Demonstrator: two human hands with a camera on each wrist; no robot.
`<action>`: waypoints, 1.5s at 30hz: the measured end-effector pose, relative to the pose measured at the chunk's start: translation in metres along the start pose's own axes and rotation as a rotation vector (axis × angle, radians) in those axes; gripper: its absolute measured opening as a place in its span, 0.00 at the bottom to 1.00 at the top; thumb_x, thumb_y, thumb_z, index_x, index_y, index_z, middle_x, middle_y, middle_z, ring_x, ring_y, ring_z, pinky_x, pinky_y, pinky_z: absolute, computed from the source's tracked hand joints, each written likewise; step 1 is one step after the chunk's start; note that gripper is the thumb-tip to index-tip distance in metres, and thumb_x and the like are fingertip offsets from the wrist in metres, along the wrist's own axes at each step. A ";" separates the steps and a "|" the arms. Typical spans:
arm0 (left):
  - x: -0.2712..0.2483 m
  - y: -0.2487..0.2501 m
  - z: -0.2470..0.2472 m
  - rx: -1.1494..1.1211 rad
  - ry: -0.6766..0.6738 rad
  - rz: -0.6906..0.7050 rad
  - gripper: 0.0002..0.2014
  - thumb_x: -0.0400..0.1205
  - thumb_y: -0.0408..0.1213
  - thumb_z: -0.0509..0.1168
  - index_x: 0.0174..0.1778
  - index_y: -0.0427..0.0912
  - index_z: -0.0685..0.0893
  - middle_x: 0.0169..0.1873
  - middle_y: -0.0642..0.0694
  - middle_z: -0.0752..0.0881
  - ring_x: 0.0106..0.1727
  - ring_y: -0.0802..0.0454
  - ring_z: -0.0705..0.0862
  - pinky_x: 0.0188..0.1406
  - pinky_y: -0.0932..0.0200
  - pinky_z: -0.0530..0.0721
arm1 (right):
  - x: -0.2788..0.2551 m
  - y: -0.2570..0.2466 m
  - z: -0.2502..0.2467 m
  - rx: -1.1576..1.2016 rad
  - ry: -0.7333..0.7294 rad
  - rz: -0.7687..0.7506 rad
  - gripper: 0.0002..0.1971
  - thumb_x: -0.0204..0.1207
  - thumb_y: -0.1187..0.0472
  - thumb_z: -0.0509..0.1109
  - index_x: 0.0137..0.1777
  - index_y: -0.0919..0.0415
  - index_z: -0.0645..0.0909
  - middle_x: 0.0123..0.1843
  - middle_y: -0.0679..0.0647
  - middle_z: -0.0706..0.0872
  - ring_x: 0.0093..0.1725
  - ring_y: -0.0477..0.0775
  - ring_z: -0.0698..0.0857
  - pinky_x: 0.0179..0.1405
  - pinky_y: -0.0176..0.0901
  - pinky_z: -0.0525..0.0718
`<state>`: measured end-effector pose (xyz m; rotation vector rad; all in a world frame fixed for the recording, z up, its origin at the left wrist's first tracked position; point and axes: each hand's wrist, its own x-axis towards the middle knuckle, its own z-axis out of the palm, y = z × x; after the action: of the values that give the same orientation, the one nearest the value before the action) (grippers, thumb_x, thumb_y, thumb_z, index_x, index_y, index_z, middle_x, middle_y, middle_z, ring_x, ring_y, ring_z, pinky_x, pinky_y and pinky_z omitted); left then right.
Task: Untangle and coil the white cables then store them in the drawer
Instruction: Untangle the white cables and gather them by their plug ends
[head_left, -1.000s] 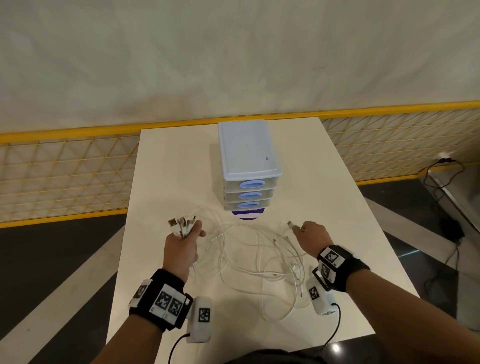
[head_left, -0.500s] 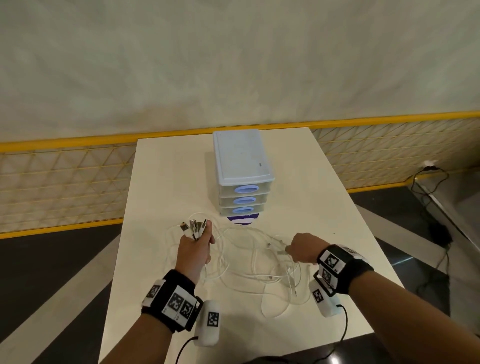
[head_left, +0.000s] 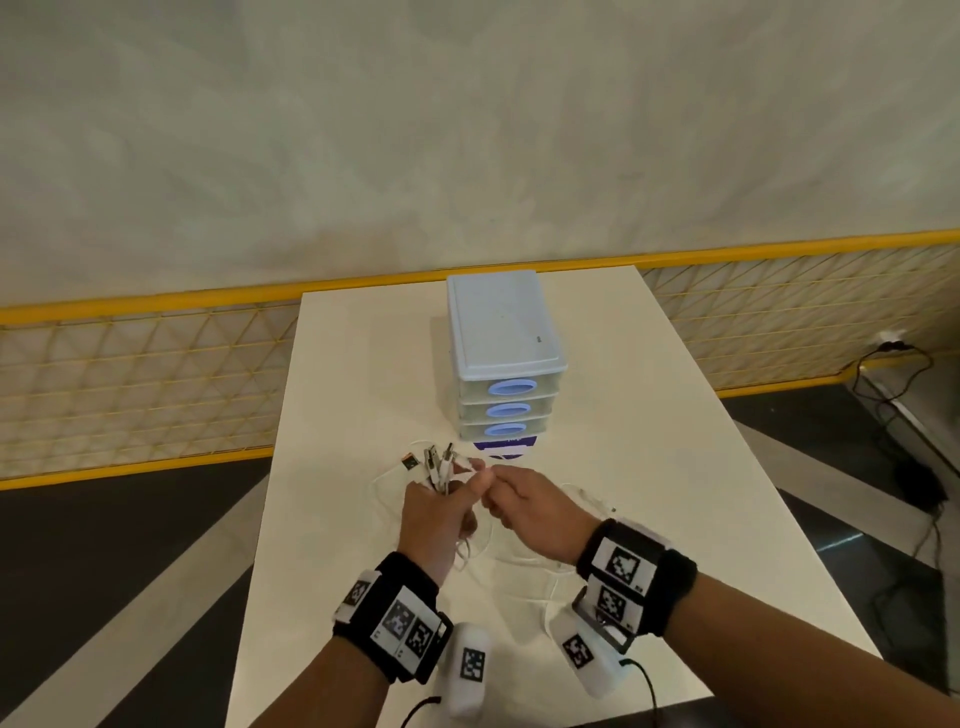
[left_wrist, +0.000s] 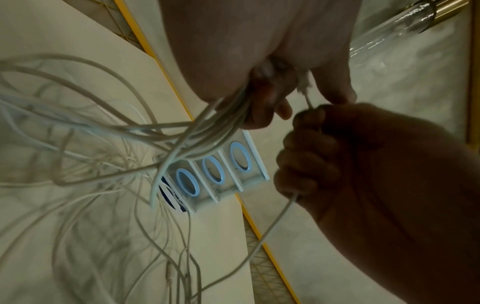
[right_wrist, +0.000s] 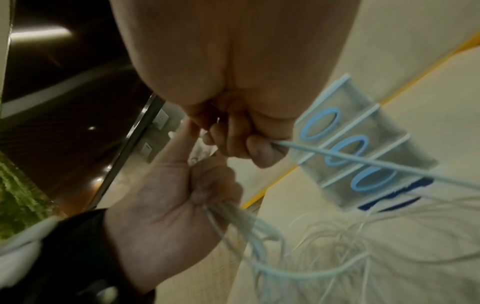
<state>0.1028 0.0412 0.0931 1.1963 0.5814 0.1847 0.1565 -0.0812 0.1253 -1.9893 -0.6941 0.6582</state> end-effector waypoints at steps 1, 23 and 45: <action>-0.001 0.000 0.000 -0.022 0.009 0.008 0.12 0.67 0.35 0.78 0.21 0.43 0.83 0.13 0.48 0.70 0.15 0.53 0.65 0.18 0.63 0.62 | 0.000 -0.001 0.006 0.006 0.009 -0.025 0.14 0.86 0.57 0.52 0.50 0.58 0.79 0.30 0.41 0.75 0.28 0.38 0.74 0.37 0.33 0.73; 0.003 0.032 -0.007 -0.489 0.210 -0.079 0.20 0.83 0.37 0.65 0.25 0.47 0.66 0.14 0.54 0.60 0.15 0.57 0.59 0.19 0.63 0.69 | 0.004 0.011 0.016 -0.242 -0.014 -0.021 0.15 0.83 0.55 0.59 0.43 0.64 0.81 0.32 0.44 0.79 0.33 0.44 0.75 0.36 0.23 0.70; 0.011 0.011 -0.029 0.167 0.193 -0.040 0.15 0.72 0.35 0.77 0.23 0.43 0.79 0.11 0.55 0.71 0.12 0.58 0.64 0.16 0.67 0.62 | 0.008 0.050 -0.018 -0.495 0.241 0.154 0.16 0.84 0.55 0.56 0.47 0.68 0.77 0.42 0.69 0.87 0.42 0.71 0.83 0.36 0.48 0.69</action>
<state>0.0988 0.0735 0.0932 1.3356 0.8019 0.2228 0.1848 -0.1077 0.0880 -2.5471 -0.5982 0.3422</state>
